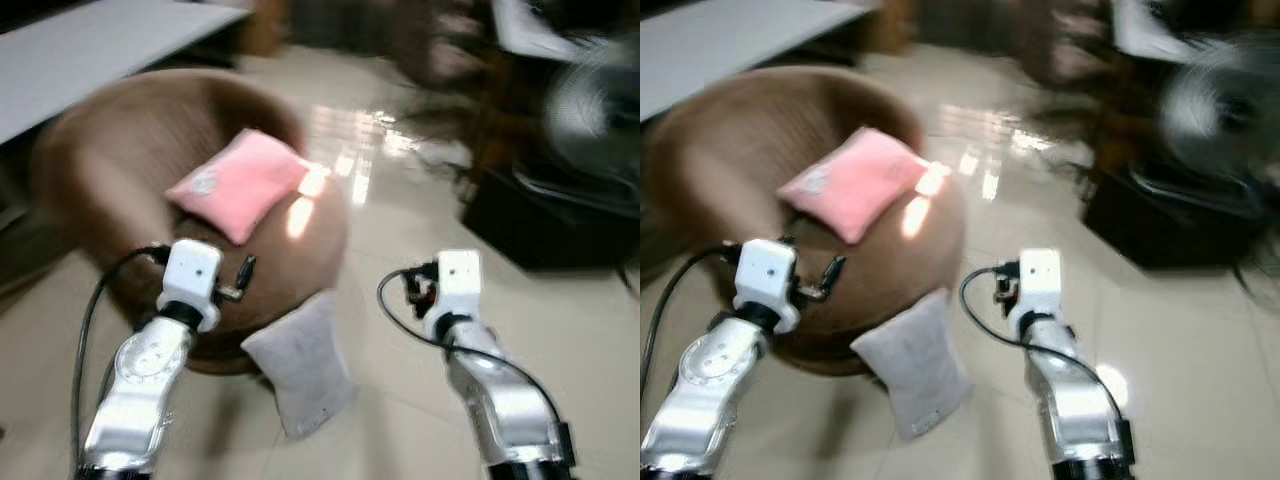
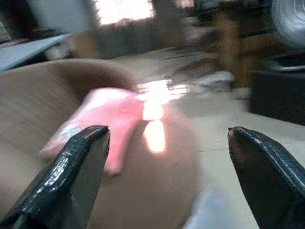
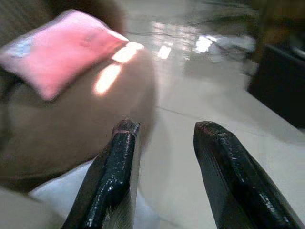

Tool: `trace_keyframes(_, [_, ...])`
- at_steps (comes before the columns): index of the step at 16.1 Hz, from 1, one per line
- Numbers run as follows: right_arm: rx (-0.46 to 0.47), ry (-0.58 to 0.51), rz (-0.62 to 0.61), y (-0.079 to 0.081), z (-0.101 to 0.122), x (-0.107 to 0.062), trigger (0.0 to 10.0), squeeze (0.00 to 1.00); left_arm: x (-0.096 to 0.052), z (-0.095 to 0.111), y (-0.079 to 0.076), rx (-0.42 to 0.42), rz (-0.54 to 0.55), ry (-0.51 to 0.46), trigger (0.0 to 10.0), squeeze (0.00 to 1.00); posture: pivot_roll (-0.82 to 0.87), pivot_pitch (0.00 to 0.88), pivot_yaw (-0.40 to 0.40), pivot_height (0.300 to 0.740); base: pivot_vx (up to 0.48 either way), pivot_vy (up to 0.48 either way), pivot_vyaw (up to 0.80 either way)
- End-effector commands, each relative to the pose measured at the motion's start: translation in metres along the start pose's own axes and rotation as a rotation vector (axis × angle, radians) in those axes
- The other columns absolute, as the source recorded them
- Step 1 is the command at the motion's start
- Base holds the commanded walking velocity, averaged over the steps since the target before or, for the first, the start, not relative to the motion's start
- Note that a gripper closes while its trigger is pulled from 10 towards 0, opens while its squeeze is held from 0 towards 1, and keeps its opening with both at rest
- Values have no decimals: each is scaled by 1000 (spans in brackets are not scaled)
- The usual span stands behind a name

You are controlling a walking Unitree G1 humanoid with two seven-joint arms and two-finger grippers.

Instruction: Move the pillow to the sofa from floor

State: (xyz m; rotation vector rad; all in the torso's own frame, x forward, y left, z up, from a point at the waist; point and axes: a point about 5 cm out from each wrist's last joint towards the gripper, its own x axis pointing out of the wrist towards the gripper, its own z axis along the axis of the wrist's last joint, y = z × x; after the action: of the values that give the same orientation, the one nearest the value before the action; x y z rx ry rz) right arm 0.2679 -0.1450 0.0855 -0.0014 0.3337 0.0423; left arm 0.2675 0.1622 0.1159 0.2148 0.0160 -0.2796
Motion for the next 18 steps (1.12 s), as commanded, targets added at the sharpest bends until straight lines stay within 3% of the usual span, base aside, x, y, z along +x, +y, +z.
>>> trace_keyframes(1, [7, -14, 4, 3, 4, 1, 10000, 0, -2, -1, 7, 22, 15, 10, 10000, 0, 14, 0, 20, 740, 0, 480, -800])
trace_keyframes(14, [7, -15, -6, 1, 4, 2, 10000, 0, 2, 0, 4, 18, 3, 2, 10000, 0, 11, 0, 22, 740, 0, 480, -800])
trace_keyframes(18, [-90, -129, 18, 1, 18, 1, 10000, 0, 0, -3, 4, -72, 58, -26, 10000, 0, 4, 0, 19, 740, 0, 117, -316])
